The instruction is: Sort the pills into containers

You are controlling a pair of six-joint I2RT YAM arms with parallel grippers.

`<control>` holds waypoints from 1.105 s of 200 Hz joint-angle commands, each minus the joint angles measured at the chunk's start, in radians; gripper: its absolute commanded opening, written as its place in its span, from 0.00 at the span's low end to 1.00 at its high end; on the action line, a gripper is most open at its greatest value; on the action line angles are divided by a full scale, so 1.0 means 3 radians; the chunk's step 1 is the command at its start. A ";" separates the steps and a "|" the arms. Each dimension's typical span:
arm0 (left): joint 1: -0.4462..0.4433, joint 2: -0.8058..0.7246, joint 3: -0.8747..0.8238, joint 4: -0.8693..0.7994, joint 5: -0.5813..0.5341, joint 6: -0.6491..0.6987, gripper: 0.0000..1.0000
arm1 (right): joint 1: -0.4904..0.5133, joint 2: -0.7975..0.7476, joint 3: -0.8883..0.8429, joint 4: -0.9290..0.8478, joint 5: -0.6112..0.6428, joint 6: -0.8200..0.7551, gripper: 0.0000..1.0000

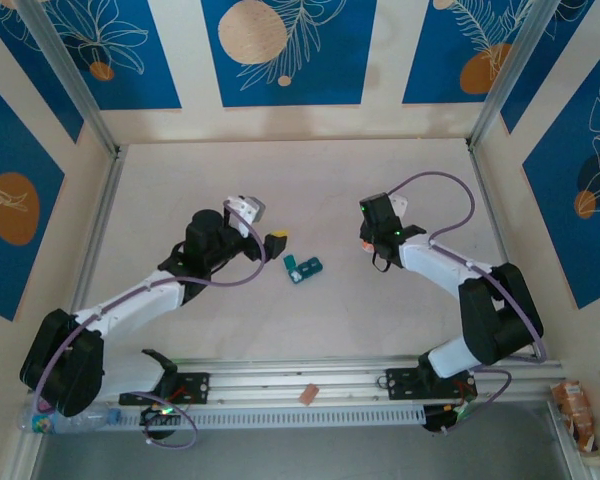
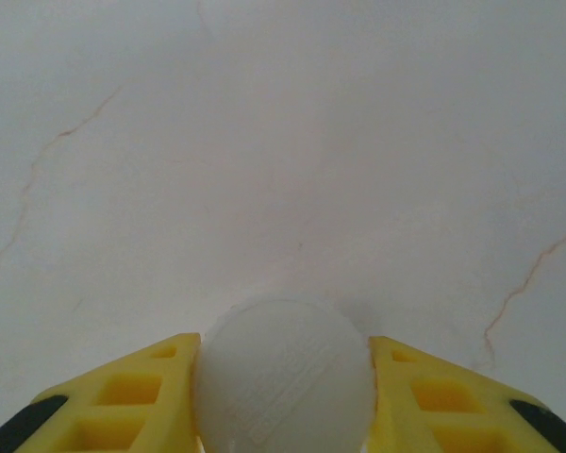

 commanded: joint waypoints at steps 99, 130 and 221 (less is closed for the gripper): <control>0.0028 -0.0114 -0.0011 -0.0005 -0.0794 -0.0408 1.00 | 0.0126 0.0220 -0.0139 0.0096 0.0144 0.0255 0.45; 0.0029 -0.0190 -0.0117 0.0138 -0.0776 -0.0375 1.00 | 0.0139 0.0130 -0.0134 0.0119 0.0055 0.0163 0.64; 0.0031 0.0082 0.0043 -0.0086 -0.0723 -0.0372 1.00 | 0.0140 -0.0673 0.0043 -0.0067 -0.1179 -0.0387 0.70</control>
